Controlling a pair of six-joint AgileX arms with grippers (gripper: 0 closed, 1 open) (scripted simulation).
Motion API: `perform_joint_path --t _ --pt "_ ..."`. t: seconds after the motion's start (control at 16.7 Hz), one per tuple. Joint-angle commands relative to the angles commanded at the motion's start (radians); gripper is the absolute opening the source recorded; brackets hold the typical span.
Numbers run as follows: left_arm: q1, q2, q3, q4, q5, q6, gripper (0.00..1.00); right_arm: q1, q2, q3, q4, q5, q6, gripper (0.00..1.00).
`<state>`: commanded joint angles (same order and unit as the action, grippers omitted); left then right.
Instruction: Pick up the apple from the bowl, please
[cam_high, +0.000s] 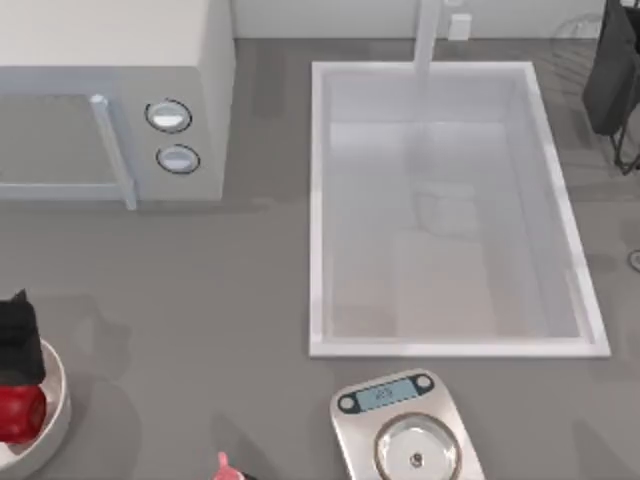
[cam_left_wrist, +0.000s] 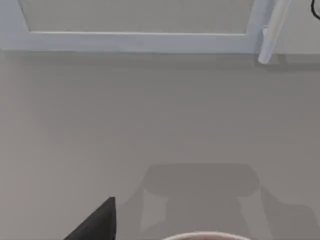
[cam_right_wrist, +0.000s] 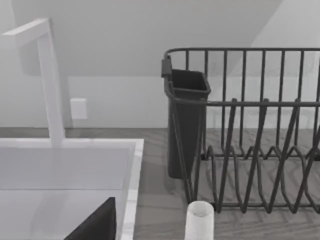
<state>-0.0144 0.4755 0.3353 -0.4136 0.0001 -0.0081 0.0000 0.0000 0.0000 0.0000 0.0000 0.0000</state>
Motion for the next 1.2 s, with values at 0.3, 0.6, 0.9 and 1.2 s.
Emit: perform_joint_path --t 0.3,0.6,0.9,1.2 --pt "-0.012 0.468 0.274 -0.347 0.0 -0.007 1.0 0.0 0.0 0.0 0.0 0.0 0.0 1.0" --pt "-0.021 0.797 0.48 -0.606 0.0 -0.012 1.0 0.0 0.0 0.0 0.0 0.0 0.0 1.0" --pt "-0.023 0.878 0.539 -0.678 0.0 -0.013 1.0 0.0 0.0 0.0 0.0 0.0 0.0 1.0" --pt "-0.019 0.882 0.526 -0.661 0.0 -0.012 1.0 0.0 0.0 0.0 0.0 0.0 0.0 1.0"
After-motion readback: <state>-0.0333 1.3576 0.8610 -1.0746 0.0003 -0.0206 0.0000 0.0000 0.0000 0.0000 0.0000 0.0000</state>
